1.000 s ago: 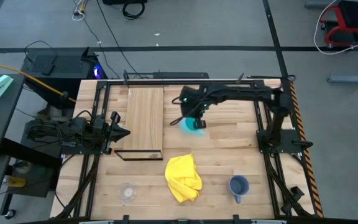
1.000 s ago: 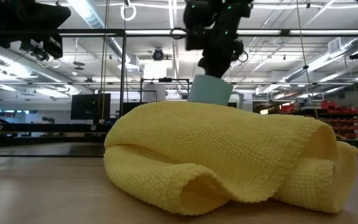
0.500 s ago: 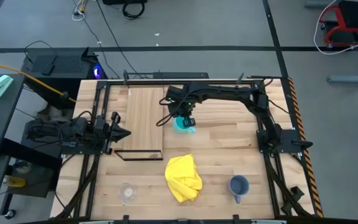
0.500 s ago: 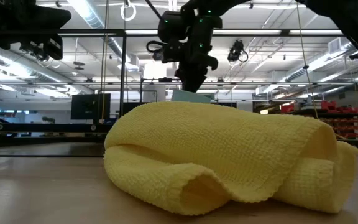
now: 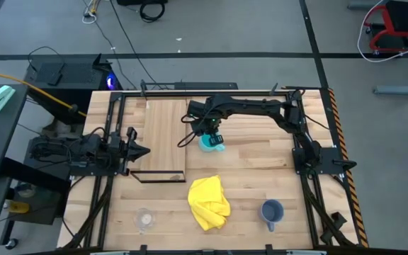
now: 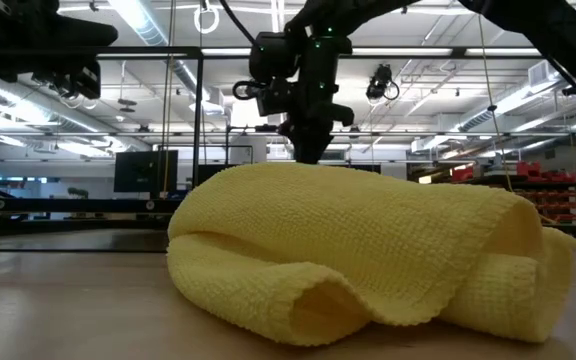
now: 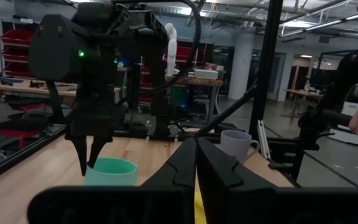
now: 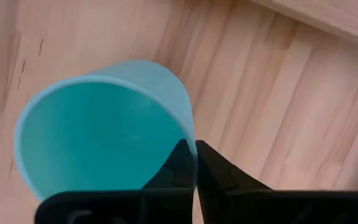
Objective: Stack small to large cups/mugs on shelf
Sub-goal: Move the light blue mug, then put the transparent mug on the shelf
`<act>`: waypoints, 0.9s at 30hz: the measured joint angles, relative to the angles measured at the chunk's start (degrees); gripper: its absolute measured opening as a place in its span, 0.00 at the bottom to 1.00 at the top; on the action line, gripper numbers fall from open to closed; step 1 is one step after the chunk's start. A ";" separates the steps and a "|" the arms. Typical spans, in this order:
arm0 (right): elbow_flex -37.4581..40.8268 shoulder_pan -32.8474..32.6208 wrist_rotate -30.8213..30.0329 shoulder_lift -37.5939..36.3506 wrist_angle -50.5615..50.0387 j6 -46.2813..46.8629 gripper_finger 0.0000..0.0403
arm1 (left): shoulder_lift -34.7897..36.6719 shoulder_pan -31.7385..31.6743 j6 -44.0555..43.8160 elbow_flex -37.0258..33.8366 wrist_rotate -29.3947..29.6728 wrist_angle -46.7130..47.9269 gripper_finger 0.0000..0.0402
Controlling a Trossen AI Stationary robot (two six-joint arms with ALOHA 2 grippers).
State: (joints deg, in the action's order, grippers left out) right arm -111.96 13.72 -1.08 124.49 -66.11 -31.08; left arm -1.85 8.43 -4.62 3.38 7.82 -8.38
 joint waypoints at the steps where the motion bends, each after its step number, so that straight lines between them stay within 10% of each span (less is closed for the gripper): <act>1: 0.00 0.00 -0.20 0.09 0.01 0.00 0.01 | -0.01 0.00 0.00 0.00 0.21 0.11 0.04; 27: -0.10 -0.26 -5.78 -0.14 2.56 4.20 0.17 | -0.01 0.00 2.62 0.00 6.23 0.59 0.09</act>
State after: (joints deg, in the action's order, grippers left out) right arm -112.06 13.45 -6.86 124.35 -63.55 -26.88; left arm -1.86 8.43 -2.00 3.38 14.04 -7.79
